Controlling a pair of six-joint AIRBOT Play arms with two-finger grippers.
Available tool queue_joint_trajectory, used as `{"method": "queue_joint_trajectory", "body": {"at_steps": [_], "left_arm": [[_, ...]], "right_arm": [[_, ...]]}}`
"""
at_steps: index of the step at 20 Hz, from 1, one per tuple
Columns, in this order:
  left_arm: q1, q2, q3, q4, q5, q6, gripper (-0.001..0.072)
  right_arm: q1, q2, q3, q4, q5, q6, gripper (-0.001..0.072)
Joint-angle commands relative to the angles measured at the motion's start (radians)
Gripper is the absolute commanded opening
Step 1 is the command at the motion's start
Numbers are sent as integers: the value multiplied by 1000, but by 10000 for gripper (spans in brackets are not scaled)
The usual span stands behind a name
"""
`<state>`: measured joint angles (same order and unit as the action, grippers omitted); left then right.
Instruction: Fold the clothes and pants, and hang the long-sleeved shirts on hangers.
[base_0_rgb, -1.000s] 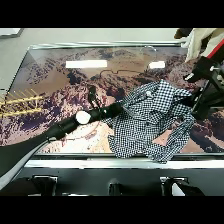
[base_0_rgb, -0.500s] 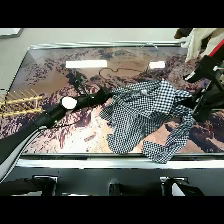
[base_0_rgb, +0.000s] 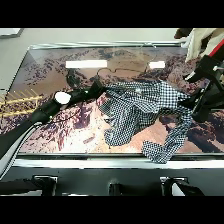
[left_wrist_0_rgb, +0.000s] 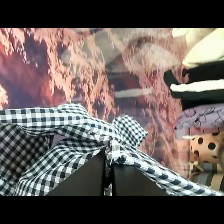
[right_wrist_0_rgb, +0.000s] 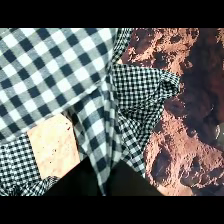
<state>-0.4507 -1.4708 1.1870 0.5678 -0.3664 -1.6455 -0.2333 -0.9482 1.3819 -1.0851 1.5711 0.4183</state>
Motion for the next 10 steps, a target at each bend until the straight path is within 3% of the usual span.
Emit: {"method": "queue_joint_trajectory", "body": {"at_steps": [1,10], "left_arm": [[21,0,18,1,13,17,20],[45,0,140,1,15,89,20]], "right_arm": [[0,0,0,0,2,0,20],[0,-10,0,-1,-8,-8,19]]}}
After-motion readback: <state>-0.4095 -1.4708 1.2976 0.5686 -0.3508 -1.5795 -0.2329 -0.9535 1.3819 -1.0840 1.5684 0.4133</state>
